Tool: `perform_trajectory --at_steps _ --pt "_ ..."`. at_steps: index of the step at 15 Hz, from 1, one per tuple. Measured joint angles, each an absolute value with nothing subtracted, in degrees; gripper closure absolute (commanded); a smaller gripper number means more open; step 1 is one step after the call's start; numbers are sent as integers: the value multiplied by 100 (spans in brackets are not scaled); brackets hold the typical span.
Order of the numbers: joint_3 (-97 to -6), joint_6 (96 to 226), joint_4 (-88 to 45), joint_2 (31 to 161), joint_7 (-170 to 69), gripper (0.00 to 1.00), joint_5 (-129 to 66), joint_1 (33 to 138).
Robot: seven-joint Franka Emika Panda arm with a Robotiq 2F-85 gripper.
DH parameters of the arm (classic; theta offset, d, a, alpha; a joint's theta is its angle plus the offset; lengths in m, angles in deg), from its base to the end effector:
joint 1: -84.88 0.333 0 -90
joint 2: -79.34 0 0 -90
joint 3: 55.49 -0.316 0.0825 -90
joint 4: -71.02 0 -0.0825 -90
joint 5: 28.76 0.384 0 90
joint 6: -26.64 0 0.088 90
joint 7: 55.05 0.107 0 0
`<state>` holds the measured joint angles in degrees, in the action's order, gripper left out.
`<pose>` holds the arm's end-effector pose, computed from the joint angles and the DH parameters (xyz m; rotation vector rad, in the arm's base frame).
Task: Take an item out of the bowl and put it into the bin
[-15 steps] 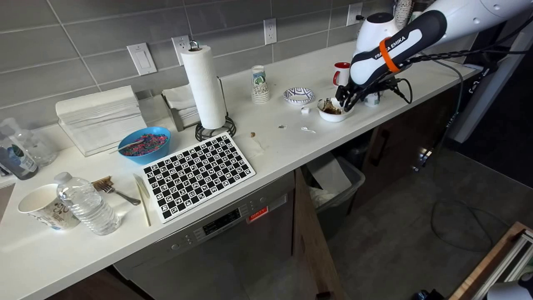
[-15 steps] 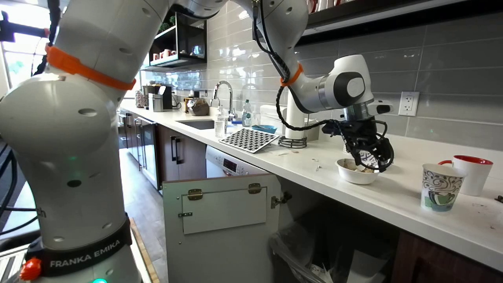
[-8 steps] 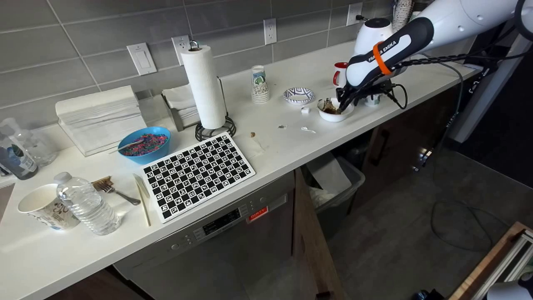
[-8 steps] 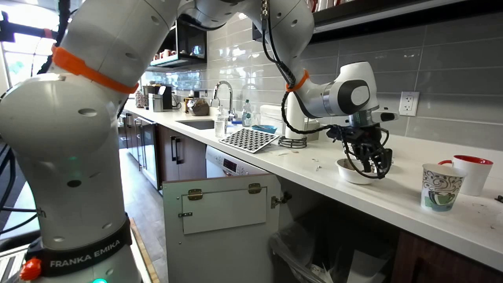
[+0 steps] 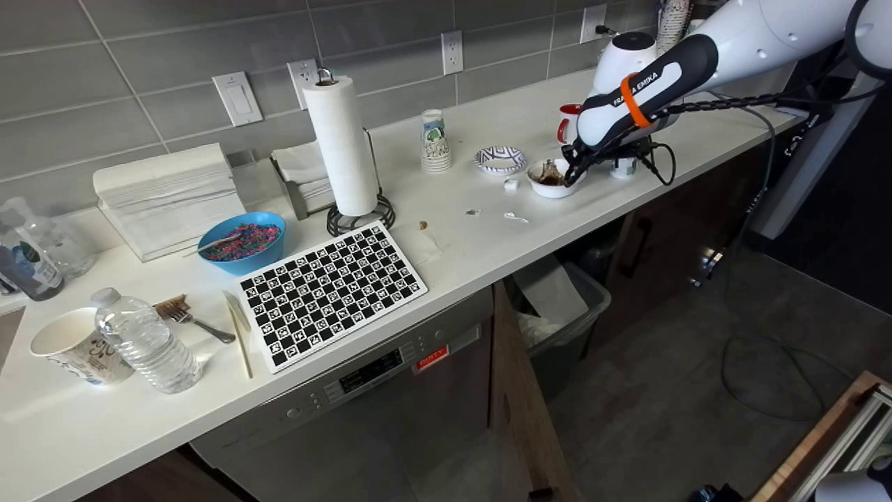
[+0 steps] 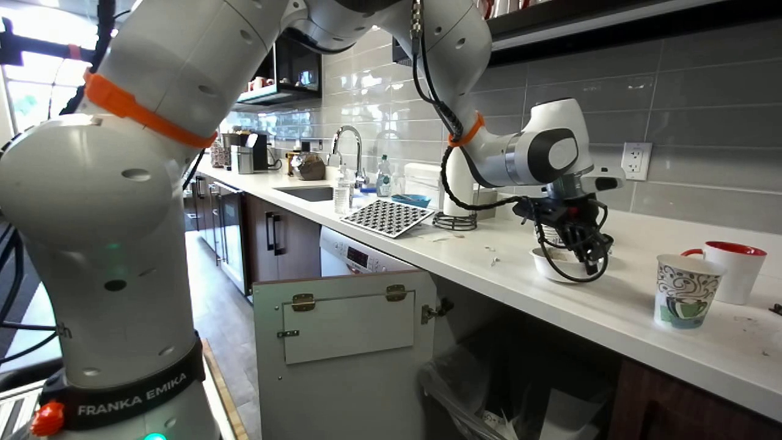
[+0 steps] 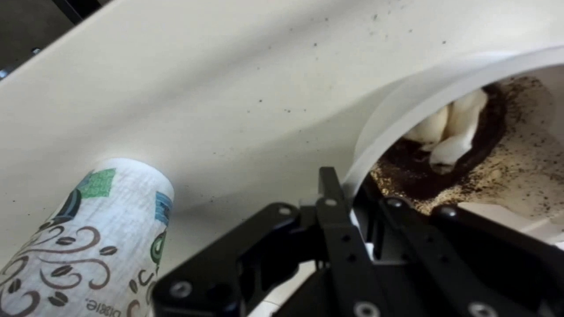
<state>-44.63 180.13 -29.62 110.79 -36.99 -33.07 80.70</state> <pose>0.6773 -0.1631 0.3013 2.8775 -0.6896 0.5753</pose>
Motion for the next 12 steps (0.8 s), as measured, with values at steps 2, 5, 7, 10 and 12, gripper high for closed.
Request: perform_trajectory --at_steps 2,5,7,10,12 --pt "-4455 18067 -2955 11060 -3698 98 -3272 8070" --pt "-4452 18136 -2967 11012 -3718 98 -3253 8067" --pt "-4470 18177 -3026 10962 -3806 98 -3207 8050" --pt "-4602 18312 -3263 10821 -4136 98 -2997 7899" --pt "-4818 18483 -3536 10652 -4568 98 -2729 7677"
